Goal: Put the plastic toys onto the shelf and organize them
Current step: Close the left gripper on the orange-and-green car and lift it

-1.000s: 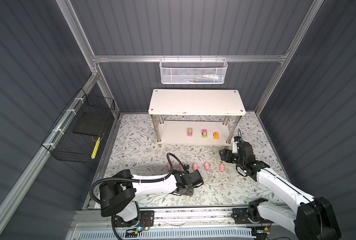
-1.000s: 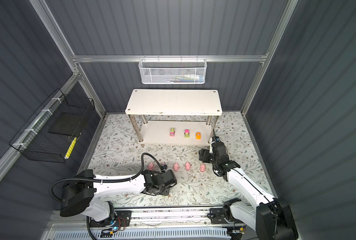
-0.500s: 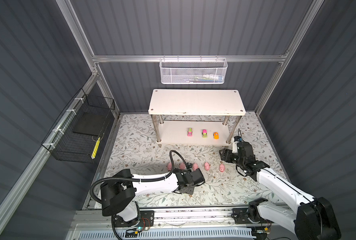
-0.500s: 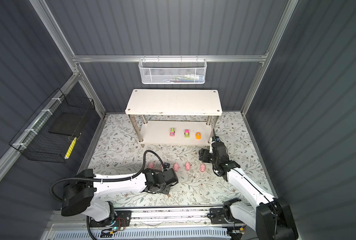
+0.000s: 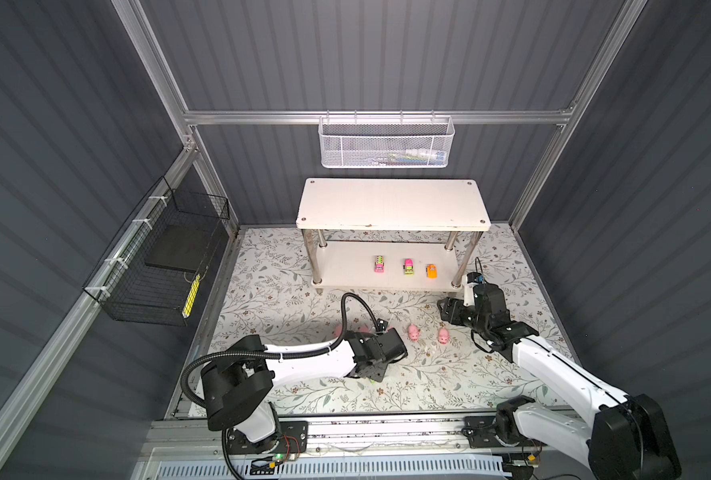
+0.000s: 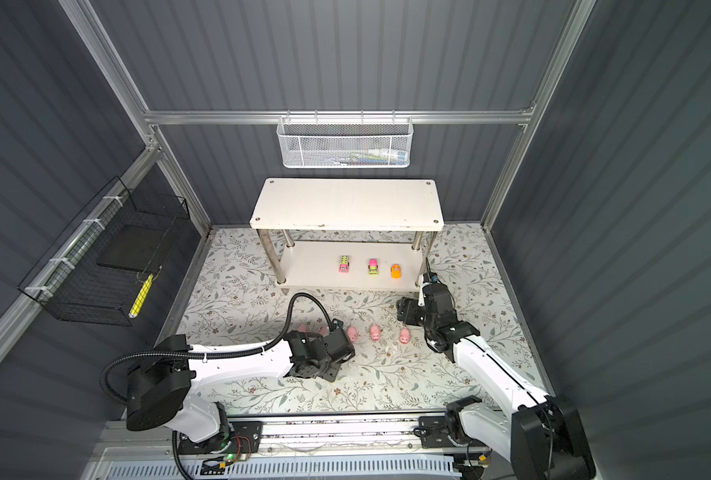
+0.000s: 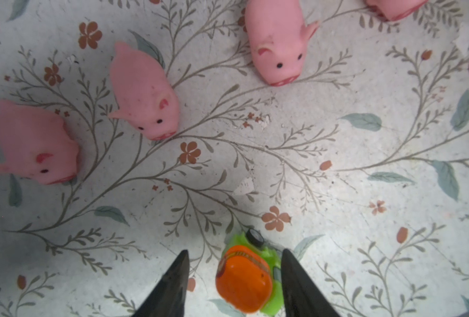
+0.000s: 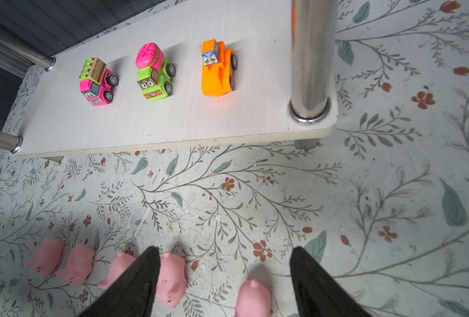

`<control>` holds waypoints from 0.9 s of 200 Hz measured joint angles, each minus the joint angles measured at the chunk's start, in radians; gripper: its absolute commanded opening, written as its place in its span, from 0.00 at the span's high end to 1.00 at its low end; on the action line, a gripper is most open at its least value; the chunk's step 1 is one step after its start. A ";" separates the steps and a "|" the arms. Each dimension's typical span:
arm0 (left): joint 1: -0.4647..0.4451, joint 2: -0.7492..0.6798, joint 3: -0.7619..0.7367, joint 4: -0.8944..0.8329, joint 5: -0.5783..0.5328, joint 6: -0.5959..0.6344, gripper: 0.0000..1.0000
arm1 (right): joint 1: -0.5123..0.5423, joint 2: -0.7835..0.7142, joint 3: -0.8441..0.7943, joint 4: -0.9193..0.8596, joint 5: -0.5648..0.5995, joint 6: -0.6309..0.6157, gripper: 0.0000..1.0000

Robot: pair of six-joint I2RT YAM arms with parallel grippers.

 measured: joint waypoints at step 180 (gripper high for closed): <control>-0.026 0.041 -0.005 -0.013 0.094 -0.267 0.56 | 0.000 0.002 -0.001 0.015 -0.018 0.000 0.23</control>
